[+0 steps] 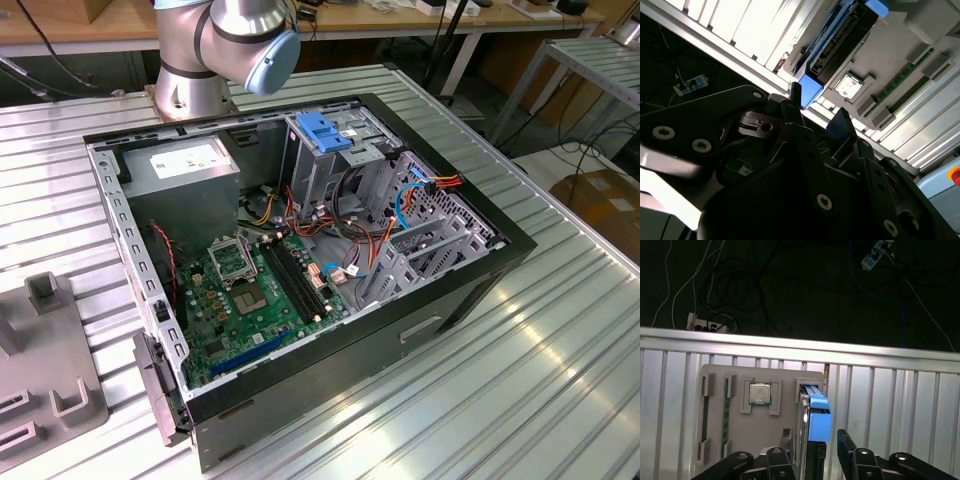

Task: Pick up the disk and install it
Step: 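Pick up the disk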

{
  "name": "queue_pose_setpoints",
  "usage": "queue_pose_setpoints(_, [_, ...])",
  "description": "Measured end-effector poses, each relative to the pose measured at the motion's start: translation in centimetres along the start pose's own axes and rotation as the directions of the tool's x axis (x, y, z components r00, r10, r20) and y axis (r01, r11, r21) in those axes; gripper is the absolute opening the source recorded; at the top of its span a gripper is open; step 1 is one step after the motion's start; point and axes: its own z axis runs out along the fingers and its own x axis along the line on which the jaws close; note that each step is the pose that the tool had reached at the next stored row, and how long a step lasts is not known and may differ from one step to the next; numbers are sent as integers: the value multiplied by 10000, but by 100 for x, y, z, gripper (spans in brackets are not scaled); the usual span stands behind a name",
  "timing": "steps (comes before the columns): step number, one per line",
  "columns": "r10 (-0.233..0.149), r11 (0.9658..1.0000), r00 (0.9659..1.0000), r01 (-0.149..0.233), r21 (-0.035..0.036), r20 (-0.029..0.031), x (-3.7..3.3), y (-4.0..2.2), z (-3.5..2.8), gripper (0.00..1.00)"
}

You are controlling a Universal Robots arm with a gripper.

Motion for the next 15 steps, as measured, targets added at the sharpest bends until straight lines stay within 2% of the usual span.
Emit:
queue_pose_setpoints(1, [-1, 10000, 10000, 1, -1, 0, 1, 0, 23, 48])
queue_pose_setpoints(2, [-2, 10000, 10000, 2, 0, 7, 4, -1, 97, 48])
queue_pose_setpoints(4, [-2, 10000, 10000, 2, 1, 12, 5, -2, 156, 49])
queue_pose_setpoints(5, [-2, 10000, 10000, 2, 1, 14, 6, -3, 184, 56])
queue_pose_setpoints(7, [-2, 10000, 10000, 2, -4, 14, 8, -3, 239, 56])
queue_pose_setpoints(13, [36, 10000, 10000, -36, -4, 15, 11, -4, 356, 56])
queue_pose_setpoints(15, [69, 10000, 10000, -69, -6, 15, 10, 20, 394, 56])
